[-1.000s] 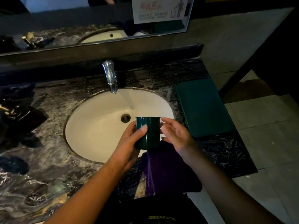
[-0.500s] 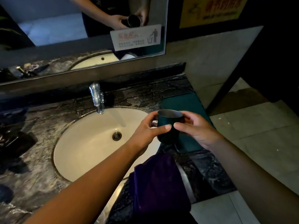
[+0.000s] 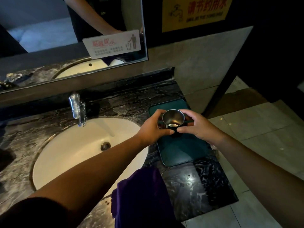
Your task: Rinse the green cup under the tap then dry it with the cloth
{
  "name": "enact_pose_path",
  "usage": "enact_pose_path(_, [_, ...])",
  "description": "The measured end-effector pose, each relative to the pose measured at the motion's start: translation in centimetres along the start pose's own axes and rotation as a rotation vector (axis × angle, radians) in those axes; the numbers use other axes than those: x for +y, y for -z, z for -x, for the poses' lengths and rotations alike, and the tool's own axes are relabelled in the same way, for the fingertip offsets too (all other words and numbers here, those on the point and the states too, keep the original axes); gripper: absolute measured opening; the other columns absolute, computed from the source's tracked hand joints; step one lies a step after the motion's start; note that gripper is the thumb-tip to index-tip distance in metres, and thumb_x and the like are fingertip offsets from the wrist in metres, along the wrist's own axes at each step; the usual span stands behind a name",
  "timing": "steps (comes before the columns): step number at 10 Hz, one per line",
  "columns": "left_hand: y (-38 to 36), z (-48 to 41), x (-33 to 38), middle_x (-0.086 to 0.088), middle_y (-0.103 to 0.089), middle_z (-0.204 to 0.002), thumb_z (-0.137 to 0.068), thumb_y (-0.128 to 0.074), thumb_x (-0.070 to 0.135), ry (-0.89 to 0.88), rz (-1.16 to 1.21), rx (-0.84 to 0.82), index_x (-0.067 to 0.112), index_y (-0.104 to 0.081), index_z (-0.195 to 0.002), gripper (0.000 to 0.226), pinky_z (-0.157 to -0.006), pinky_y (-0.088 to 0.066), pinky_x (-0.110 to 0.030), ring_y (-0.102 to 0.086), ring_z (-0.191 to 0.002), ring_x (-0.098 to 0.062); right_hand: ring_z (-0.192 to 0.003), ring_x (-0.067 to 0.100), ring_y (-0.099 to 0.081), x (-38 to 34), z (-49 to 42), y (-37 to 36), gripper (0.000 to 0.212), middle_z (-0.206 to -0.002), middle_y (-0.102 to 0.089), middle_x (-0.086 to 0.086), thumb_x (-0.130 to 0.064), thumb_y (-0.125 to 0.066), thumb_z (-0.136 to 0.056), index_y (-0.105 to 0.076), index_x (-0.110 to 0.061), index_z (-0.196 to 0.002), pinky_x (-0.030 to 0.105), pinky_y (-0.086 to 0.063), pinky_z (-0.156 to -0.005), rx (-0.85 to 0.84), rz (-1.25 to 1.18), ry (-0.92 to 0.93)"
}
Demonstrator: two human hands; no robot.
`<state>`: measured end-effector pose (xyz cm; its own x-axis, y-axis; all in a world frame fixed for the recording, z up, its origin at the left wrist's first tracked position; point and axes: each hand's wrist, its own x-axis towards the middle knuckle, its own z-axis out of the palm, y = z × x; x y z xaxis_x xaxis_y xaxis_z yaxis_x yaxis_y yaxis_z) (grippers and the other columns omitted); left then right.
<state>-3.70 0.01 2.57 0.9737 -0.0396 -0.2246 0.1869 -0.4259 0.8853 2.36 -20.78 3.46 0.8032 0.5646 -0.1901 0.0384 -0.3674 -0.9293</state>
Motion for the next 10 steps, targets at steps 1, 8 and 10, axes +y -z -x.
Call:
enact_pose_path(1, [-0.7,-1.2,-0.5,0.002,-0.065,-0.128,-0.077,-0.087,0.022,0.015,-0.033,0.021,0.029,-0.046,-0.134,0.070,-0.102,-0.054,-0.047,-0.065,-0.115,-0.017,-0.122,0.012,-0.061,1.5,-1.1,0.4,0.062,-0.127,-0.064,-0.006,-0.003,-0.083,-0.081,-0.056,-0.028,-0.131,0.037,-0.050,-0.107,0.023,0.043,0.000])
enact_pose_path(8, [-2.8,-3.2,-2.5,0.006,-0.065,-0.124,-0.080,-0.084,0.015,0.073,0.021,0.043,0.030,-0.043,-0.135,0.071,-0.103,-0.052,-0.040,-0.064,-0.115,-0.012,-0.129,0.015,-0.058,5.3,-2.9,0.2,0.072,-0.136,-0.063,-0.004,-0.003,-0.081,-0.082,-0.051,-0.021,-0.145,0.047,-0.045,-0.114,0.021,0.022,-0.099])
enact_pose_path(10, [-2.7,-2.2,-2.4,-0.009,-0.057,-0.144,-0.082,-0.082,0.012,0.151,0.084,0.010,0.026,-0.028,-0.151,0.089,-0.106,-0.047,-0.034,-0.054,-0.134,-0.025,-0.134,0.024,-0.055,5.8,-2.0,-0.8,0.087,-0.149,-0.052,0.008,-0.004,-0.079,-0.085,-0.032,-0.017,-0.157,0.045,-0.046,-0.113,0.112,-0.116,-0.267])
